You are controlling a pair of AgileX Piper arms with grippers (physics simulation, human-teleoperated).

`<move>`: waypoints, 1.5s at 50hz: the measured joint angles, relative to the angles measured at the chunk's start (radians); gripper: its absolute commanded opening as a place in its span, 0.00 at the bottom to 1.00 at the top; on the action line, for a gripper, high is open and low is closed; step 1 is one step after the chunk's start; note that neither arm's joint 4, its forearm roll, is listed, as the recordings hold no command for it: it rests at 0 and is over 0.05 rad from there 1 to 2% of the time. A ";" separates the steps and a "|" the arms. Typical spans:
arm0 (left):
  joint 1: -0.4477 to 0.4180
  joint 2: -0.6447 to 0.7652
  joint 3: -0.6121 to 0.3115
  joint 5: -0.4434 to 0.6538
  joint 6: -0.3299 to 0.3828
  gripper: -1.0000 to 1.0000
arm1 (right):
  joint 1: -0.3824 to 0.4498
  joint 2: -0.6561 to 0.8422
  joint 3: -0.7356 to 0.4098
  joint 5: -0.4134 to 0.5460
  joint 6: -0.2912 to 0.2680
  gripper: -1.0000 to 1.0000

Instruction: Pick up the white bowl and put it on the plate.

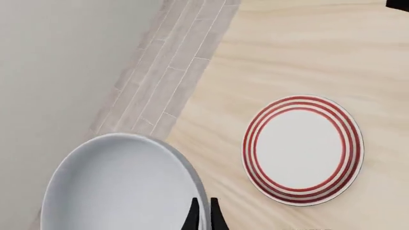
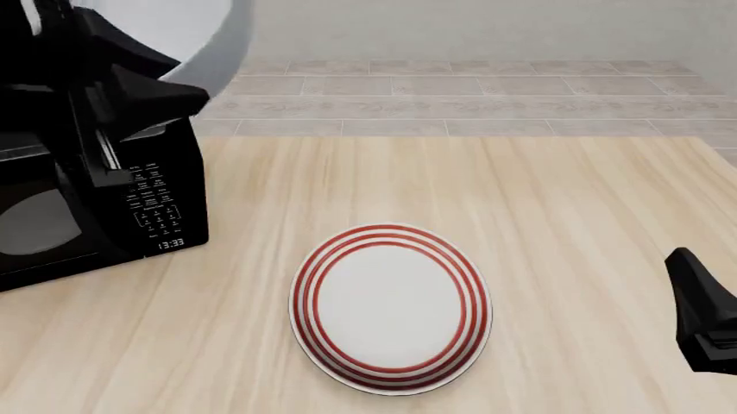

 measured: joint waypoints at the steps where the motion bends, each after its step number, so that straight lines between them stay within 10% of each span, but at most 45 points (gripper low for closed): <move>1: -0.006 0.003 0.001 0.000 0.001 0.00 | 0.000 0.000 0.000 0.000 0.000 1.00; 75: -0.363 0.125 0.126 -0.067 -0.089 0.00 | 0.000 0.000 0.000 0.000 0.000 1.00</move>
